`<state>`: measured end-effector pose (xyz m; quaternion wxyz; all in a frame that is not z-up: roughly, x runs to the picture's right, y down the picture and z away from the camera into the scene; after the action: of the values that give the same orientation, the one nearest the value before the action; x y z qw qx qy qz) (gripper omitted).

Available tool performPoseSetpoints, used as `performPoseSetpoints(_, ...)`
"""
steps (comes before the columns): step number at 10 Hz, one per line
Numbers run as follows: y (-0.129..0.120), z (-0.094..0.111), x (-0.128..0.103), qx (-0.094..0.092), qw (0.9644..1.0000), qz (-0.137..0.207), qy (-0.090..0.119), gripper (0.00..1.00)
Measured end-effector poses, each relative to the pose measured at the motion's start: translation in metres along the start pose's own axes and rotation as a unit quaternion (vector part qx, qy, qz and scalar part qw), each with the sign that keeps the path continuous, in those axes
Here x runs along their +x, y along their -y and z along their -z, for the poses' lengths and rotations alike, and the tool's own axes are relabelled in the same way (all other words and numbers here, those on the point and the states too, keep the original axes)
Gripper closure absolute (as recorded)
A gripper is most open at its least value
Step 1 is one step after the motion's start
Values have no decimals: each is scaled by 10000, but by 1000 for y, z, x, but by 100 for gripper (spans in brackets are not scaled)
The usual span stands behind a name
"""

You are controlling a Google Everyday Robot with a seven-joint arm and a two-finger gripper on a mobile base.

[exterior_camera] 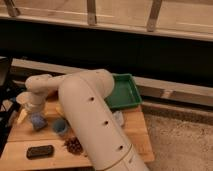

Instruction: Place sponge in paper cup

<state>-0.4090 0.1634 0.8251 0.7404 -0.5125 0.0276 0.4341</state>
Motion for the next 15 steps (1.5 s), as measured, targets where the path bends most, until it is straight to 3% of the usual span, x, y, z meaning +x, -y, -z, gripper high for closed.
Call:
performPoseSetpoints(3,-4,-3,0,191,9997,-16,-128,62)
performPoseSetpoints(6,-3,-4,3,212,9997,-17,-136,92)
performPoseSetpoints(7,-3,-4,3,216,9997,-13,-131,97)
performPoseSetpoints(13,-8,6,4,303,9995,12,-43,99)
performPoseSetpoints(14,-12,9,3,335,9994,44,-36,94)
performPoseSetpoints(15,-18,14,3,395,9991,125,-37,82)
